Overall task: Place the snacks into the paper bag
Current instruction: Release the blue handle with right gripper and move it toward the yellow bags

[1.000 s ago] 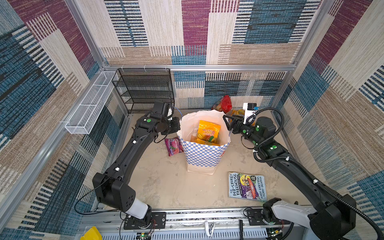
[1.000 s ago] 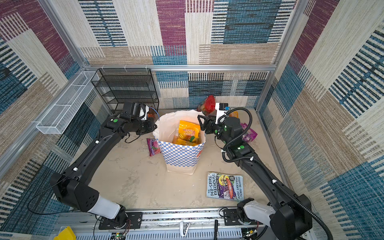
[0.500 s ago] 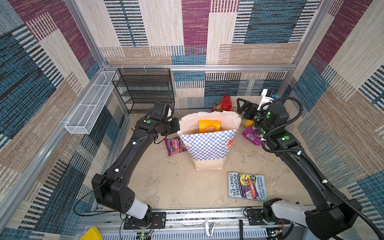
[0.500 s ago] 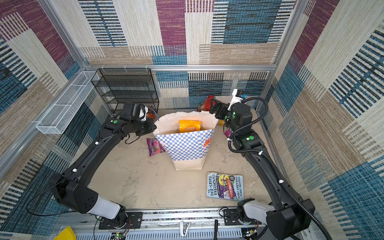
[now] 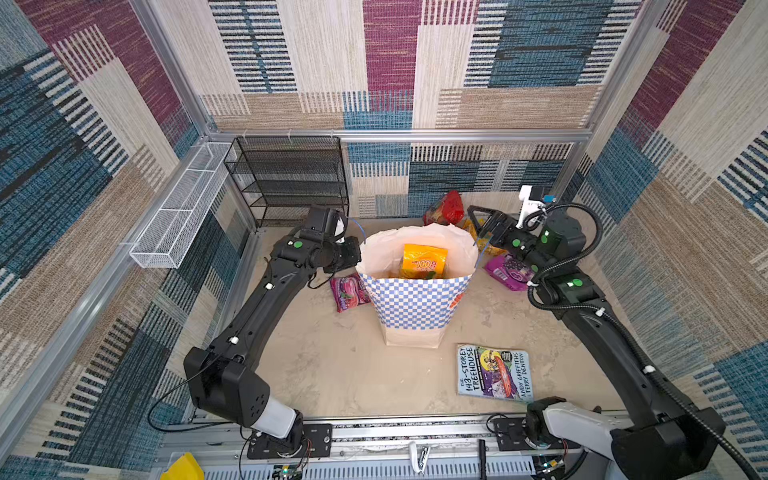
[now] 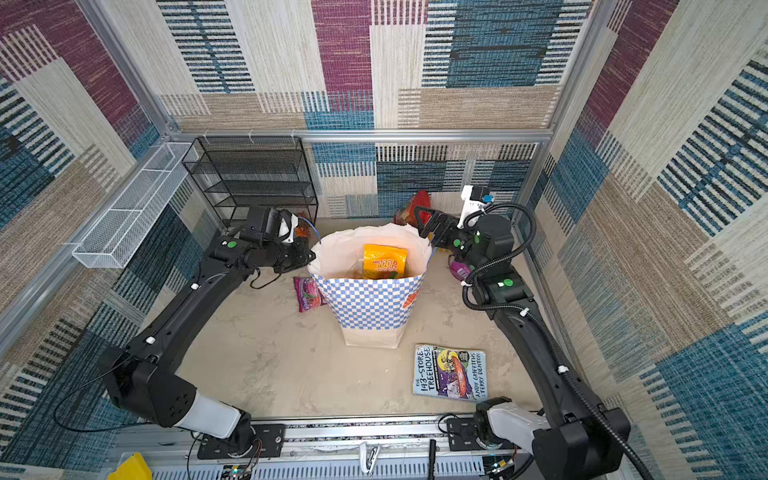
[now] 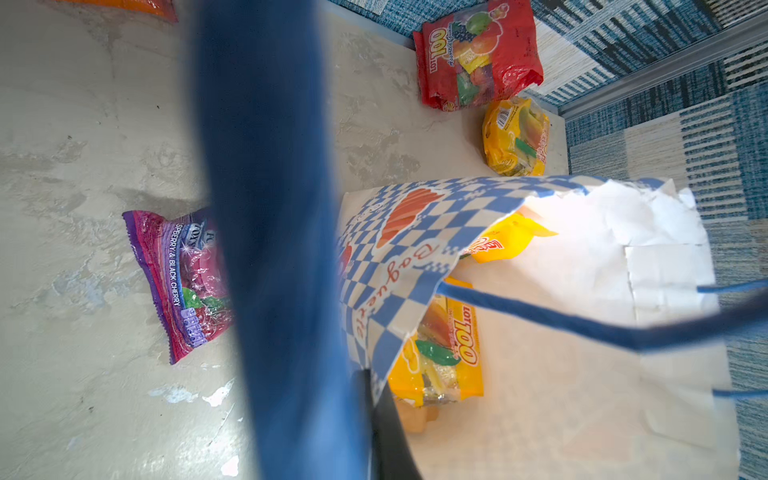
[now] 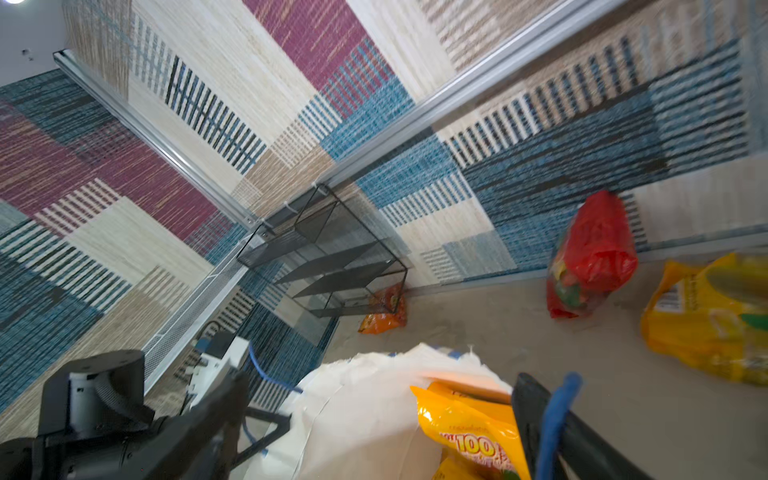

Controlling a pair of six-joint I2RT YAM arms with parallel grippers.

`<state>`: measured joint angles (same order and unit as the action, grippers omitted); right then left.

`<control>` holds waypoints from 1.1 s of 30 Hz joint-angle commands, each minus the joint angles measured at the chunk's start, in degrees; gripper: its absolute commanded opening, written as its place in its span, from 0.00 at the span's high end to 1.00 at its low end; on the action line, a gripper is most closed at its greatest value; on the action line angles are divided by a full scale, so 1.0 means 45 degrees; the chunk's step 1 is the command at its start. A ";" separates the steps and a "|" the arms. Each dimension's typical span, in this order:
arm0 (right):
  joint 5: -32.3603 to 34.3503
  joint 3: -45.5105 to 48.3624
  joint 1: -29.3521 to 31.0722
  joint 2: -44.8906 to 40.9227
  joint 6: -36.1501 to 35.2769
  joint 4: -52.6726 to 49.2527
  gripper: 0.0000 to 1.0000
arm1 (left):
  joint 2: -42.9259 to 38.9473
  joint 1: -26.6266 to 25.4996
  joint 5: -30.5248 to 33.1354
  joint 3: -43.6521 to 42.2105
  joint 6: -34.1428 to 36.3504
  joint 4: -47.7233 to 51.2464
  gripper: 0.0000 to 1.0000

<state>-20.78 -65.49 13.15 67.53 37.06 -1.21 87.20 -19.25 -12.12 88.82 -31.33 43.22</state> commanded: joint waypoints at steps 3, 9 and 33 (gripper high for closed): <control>-0.0721 0.1228 0.0281 -0.0756 0.1577 0.1184 0.00 | -0.0123 0.0023 0.0138 -0.0088 -0.0093 -0.0806 1.00; -0.2119 0.1446 0.0431 -0.0783 0.1569 0.0448 0.00 | -0.0210 0.0029 0.0293 -0.0087 -0.0142 -0.0716 1.00; -0.1535 -0.0381 0.0529 -0.0744 -0.0248 -0.3721 0.00 | -0.0322 0.0033 0.0650 -0.0089 -0.0161 -0.0619 1.00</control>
<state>-30.30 -67.00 15.46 63.57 36.97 -14.92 86.56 -19.25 -10.63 88.27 -31.53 42.44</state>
